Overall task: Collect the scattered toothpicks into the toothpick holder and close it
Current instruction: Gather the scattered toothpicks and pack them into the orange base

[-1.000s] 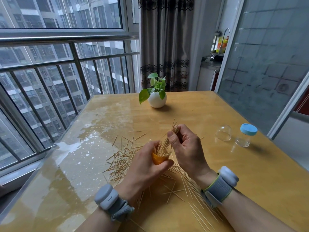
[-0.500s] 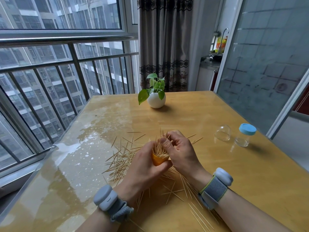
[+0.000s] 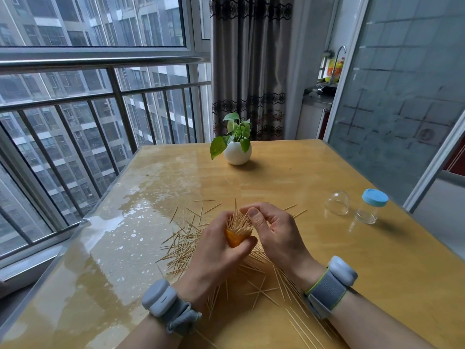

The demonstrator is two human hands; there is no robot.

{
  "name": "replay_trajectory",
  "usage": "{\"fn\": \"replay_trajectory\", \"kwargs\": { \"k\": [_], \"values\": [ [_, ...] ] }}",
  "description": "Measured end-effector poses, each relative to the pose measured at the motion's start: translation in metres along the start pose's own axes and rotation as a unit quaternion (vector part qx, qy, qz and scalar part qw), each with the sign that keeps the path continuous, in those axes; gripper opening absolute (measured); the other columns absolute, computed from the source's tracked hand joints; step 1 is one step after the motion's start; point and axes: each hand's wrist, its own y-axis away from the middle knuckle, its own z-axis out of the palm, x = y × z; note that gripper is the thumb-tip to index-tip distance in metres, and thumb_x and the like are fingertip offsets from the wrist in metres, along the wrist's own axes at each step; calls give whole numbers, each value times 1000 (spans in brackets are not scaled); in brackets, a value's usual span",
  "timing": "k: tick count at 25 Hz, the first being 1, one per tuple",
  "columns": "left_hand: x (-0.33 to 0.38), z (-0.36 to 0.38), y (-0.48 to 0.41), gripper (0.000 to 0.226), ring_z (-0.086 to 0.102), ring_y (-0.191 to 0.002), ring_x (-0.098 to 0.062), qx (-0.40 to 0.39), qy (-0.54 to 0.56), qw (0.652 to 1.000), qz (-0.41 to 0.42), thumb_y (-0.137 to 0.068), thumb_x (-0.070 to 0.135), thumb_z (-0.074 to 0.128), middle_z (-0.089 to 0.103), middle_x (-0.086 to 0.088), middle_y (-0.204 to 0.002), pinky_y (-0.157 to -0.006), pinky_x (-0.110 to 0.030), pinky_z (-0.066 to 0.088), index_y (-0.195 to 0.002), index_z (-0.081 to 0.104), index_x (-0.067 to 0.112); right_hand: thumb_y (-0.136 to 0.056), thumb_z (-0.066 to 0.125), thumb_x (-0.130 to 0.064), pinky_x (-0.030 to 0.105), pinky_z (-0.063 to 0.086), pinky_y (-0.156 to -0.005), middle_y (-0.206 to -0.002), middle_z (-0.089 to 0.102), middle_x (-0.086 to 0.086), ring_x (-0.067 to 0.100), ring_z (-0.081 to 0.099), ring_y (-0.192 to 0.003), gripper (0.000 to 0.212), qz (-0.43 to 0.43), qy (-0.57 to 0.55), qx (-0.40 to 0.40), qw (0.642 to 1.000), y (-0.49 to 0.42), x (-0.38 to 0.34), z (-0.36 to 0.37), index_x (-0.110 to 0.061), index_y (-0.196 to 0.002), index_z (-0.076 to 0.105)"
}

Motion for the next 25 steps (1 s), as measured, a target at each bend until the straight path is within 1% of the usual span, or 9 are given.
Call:
{"fn": "replay_trajectory", "kwargs": {
  "k": [7,9,12,14,16,18,20,23,25],
  "values": [
    [-6,4,2,42,58,-86,-2,-92,-58,992,59,-74,47,68,62,11,-97,-72,-15,46,-108,56,26,-84,34,-79,21,39,-108,-149,46,-1,6,44,-135,91,-70,76,-115,988,-7,-14,-9,-14,-148,39],
    [-5,6,2,41,58,-89,-3,-105,-42,992,61,-74,42,69,61,10,-100,-72,-14,46,-108,55,25,-89,34,-74,29,43,-107,-142,55,2,12,50,-130,83,-113,166,-157,967,-7,-14,-8,-13,-143,47],
    [-4,6,0,28,57,-79,-4,-75,-33,994,74,-74,32,72,61,11,-90,-66,-11,40,-96,54,28,-97,38,-55,41,52,-92,-125,67,6,22,63,-114,60,-122,224,-121,959,-7,-7,-7,-11,-133,58],
    [-4,6,1,26,55,-75,-4,-64,-30,994,79,-75,27,74,59,11,-85,-65,-10,39,-91,53,29,-99,33,-53,43,54,-89,-124,68,9,26,65,-112,62,-101,234,-103,962,-7,-7,-6,-11,-139,53],
    [-6,7,2,24,58,-77,-6,-66,-16,995,75,-76,24,71,61,8,-87,-65,-13,43,-93,55,24,-100,25,-58,42,50,-99,-134,62,11,25,59,-122,69,-103,233,-117,960,-1,-14,1,-10,-147,42],
    [-8,6,2,28,62,-82,-8,-66,-12,996,61,-79,27,68,64,5,-93,-67,-20,51,-103,56,20,-94,14,-67,29,28,-118,-154,40,6,12,34,-143,83,-106,214,-176,955,4,-23,9,-11,-154,26],
    [-10,5,0,36,62,-80,-4,-49,-21,997,48,-78,29,72,65,8,-94,-65,-15,49,-109,57,22,-85,10,-78,15,7,-119,-159,17,-11,-5,8,-145,93,-66,151,-221,961,0,-26,4,-19,-157,14],
    [-12,2,-3,43,61,-79,0,-25,-20,999,29,-73,31,79,65,11,-93,-66,-12,45,-112,61,23,-92,22,-70,7,16,-112,-157,29,-9,-3,21,-143,76,19,89,-163,982,-21,-10,-25,-24,-152,33],
    [-14,0,-4,45,62,-84,0,-11,-26,999,25,-73,33,80,65,12,-96,-69,-14,48,-113,61,25,-101,28,-52,19,23,-113,-157,36,3,11,29,-145,58,72,222,-139,962,-32,11,-45,-18,-144,46]
  ]
}}
